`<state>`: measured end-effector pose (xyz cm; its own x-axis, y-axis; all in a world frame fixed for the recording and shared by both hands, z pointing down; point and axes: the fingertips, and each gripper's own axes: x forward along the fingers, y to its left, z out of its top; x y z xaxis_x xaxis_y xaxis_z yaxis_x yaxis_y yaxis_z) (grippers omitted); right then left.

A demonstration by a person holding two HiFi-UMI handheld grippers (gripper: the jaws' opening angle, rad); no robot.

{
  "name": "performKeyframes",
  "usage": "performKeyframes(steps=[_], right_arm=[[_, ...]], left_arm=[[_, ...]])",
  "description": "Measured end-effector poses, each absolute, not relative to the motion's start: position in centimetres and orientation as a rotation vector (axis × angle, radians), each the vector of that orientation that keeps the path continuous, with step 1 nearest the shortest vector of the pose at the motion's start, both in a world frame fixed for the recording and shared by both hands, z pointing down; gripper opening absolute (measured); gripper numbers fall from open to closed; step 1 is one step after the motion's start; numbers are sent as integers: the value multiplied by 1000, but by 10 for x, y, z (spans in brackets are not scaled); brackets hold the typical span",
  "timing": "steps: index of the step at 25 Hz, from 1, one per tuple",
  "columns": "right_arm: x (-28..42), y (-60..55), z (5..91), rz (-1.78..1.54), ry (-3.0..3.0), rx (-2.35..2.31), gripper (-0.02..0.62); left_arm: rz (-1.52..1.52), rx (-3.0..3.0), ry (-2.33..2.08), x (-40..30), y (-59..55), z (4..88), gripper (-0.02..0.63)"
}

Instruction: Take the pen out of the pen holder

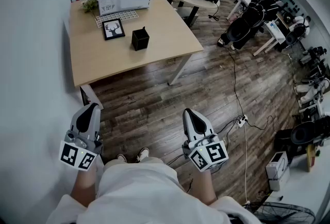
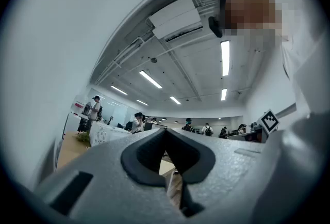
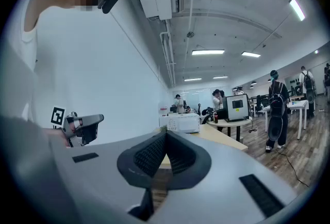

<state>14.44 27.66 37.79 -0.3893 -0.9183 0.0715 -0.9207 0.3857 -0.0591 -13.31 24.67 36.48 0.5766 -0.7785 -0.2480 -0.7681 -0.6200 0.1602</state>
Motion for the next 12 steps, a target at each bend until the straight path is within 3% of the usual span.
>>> performKeyframes(steps=[12], right_arm=[[117, 263, 381, 143, -2635, 1628, 0]], left_arm=[[-453, 2720, -1423, -157, 245, 370, 14]])
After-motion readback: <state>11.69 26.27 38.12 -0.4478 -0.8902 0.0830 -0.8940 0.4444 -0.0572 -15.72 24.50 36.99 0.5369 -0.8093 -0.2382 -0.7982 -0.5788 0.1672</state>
